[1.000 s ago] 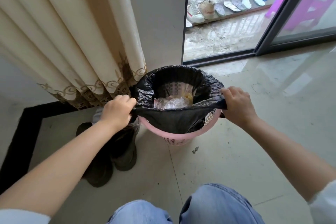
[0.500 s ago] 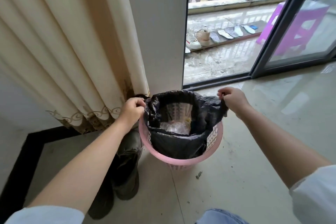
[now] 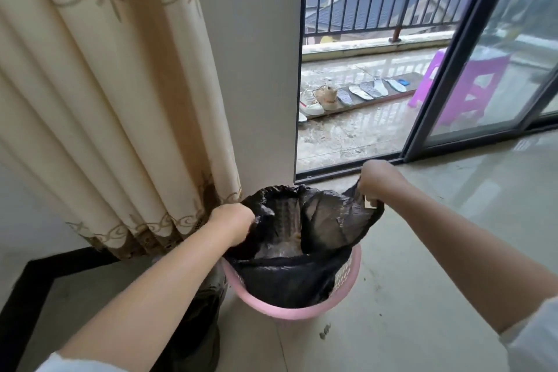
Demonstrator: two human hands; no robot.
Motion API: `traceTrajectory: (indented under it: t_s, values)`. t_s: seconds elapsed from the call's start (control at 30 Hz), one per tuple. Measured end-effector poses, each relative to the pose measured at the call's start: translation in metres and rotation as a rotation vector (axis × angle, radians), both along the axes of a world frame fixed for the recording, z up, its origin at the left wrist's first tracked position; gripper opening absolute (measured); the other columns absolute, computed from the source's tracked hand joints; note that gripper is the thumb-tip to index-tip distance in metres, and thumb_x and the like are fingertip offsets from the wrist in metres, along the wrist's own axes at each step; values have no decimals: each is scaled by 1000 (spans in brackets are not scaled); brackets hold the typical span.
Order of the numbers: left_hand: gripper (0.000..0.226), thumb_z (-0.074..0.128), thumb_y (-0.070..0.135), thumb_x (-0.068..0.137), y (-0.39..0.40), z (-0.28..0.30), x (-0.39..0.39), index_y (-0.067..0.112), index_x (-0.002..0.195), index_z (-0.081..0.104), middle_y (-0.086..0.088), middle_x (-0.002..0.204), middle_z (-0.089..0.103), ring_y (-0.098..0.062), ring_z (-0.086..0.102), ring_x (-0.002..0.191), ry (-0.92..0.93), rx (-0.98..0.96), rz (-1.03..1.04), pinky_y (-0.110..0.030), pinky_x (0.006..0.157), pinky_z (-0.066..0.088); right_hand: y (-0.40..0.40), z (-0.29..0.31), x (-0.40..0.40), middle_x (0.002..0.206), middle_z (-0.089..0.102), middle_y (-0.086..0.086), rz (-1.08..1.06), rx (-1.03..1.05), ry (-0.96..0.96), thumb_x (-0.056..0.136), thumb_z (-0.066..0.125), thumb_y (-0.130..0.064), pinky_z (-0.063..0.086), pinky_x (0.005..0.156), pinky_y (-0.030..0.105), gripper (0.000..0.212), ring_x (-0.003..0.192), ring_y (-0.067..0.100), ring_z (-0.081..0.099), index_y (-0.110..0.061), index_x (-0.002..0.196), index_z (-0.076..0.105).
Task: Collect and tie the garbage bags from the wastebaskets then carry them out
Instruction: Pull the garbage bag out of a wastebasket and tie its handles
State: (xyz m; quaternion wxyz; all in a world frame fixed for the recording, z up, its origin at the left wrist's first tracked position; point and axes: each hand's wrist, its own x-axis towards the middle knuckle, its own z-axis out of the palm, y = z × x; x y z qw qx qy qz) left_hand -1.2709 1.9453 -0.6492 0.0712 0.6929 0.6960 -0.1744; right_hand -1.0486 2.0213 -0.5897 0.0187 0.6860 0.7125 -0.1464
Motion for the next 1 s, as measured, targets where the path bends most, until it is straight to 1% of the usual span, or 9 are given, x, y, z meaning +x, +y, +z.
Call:
traceTrajectory:
  t_s: [0.13,0.2,0.27,0.33,0.47,0.6,0.73,0.9,1.0]
  values:
    - [28,40,18,98,23,35,-2,4,82,58,-7,76,53,-27,53,84,-869,304,313,-32,71,42,9,30,-8,84,64,19,29,144,436,89,44,-4,43,45,15,24,62,21,57,-8,66,51]
    - [29,42,14,97,28,66,8,12,71,54,-2,71,56,-21,55,74,-1399,364,395,-27,71,44,8,51,-15,83,61,24,49,284,729,90,46,-6,38,50,21,18,60,19,50,-4,79,61]
    - [25,46,14,95,31,97,21,17,71,55,-2,76,59,-17,55,75,-1621,443,342,-27,76,44,4,75,-19,82,57,21,40,399,1011,91,48,-7,35,58,26,18,71,23,47,1,91,64]
    - [18,55,15,89,36,123,33,16,71,56,-3,81,54,-18,49,83,-1595,593,173,-25,78,39,2,102,-16,80,55,11,9,505,1224,92,47,-8,40,65,27,17,74,20,48,-10,82,62]
    - [16,64,16,82,54,178,53,6,72,57,13,72,46,-19,47,80,-1013,841,-266,-14,64,31,1,156,7,77,54,-4,-143,689,1514,96,38,-9,49,68,25,30,75,12,55,-24,72,48]
    - [24,60,19,87,63,237,91,0,100,65,-6,113,62,-25,49,114,-888,987,-361,-26,91,34,-13,196,40,71,58,4,-278,816,1680,99,29,-12,50,61,29,29,55,13,59,-21,73,36]
    - [30,53,16,91,58,271,127,3,117,61,-12,116,63,-27,54,110,-1047,1033,-378,-26,88,40,-41,232,63,65,55,7,-271,975,1629,99,29,-11,49,51,25,29,41,9,55,-19,72,34]
    - [23,54,8,89,41,268,168,8,111,62,3,74,57,-14,53,64,-1583,693,-250,-11,49,43,-71,233,90,70,49,4,-303,1062,1205,96,38,-12,43,61,28,31,64,19,49,-20,66,38]
    - [20,60,11,87,32,248,190,7,105,66,4,64,53,-12,47,57,-1759,474,-124,-21,53,39,-85,202,111,68,45,1,-399,1029,1061,95,40,-14,38,63,28,33,62,14,43,-22,64,39]
